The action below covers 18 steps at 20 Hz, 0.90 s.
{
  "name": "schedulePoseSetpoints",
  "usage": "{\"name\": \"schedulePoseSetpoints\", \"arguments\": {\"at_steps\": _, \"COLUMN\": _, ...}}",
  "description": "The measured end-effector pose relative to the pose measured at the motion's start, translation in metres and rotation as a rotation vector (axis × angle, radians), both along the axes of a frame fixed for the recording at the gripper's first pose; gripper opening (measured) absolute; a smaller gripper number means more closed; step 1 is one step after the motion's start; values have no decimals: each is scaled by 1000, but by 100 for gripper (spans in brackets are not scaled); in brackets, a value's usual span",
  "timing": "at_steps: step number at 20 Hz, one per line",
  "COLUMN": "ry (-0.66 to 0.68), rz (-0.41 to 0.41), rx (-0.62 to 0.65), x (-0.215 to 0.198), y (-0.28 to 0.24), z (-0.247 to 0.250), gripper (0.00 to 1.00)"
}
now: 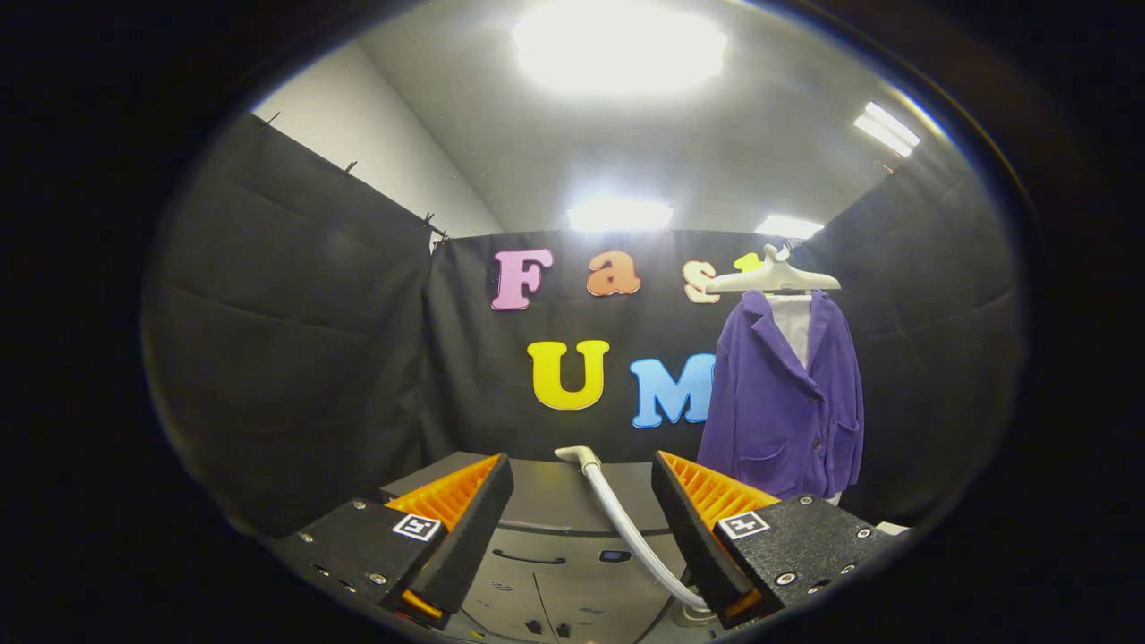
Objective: Iron the clothes twice with a garment steamer, once on the left side and once on the right side.
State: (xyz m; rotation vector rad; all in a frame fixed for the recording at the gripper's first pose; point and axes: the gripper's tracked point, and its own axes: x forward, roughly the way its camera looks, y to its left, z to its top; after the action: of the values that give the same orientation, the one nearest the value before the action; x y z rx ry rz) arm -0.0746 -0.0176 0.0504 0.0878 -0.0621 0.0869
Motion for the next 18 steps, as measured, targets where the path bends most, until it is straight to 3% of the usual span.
{"name": "schedulePoseSetpoints", "arguments": {"at_steps": 11, "ry": 119, "rz": 234, "rx": -58, "x": -62, "y": -45, "z": -37, "gripper": 96}}
{"name": "schedulePoseSetpoints", "arguments": {"at_steps": 15, "ry": 148, "rz": 293, "rx": -100, "x": -46, "y": -43, "z": -41, "gripper": 96}}
{"name": "schedulePoseSetpoints", "arguments": {"at_steps": 18, "ry": 140, "rz": 330, "rx": -84, "x": -7, "y": -22, "z": -30, "gripper": 96}}
